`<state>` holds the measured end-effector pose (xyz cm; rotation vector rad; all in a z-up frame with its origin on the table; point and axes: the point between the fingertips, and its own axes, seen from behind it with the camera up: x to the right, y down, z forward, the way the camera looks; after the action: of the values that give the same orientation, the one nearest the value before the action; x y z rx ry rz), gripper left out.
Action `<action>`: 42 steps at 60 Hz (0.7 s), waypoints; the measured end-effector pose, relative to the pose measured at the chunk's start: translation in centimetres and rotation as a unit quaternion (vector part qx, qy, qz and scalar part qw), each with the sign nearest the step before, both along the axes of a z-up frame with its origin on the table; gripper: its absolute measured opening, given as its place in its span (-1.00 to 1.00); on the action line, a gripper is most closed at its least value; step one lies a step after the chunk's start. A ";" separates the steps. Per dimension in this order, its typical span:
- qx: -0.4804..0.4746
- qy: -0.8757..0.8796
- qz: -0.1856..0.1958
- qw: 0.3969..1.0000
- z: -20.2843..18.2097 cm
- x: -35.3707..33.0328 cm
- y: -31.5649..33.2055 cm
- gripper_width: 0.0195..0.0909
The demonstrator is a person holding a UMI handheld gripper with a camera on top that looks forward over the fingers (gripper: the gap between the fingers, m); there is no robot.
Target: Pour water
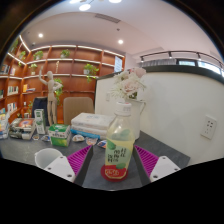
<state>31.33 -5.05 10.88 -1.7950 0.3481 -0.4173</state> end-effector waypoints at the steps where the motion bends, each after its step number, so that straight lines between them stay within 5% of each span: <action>1: -0.002 0.000 0.002 1.000 -0.1 -0.3 -0.4 0.70; 42: 0.052 0.036 0.177 0.982 5.5 -16.2 -12.3 0.70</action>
<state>15.17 -17.36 16.38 -1.7291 0.0934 -0.0828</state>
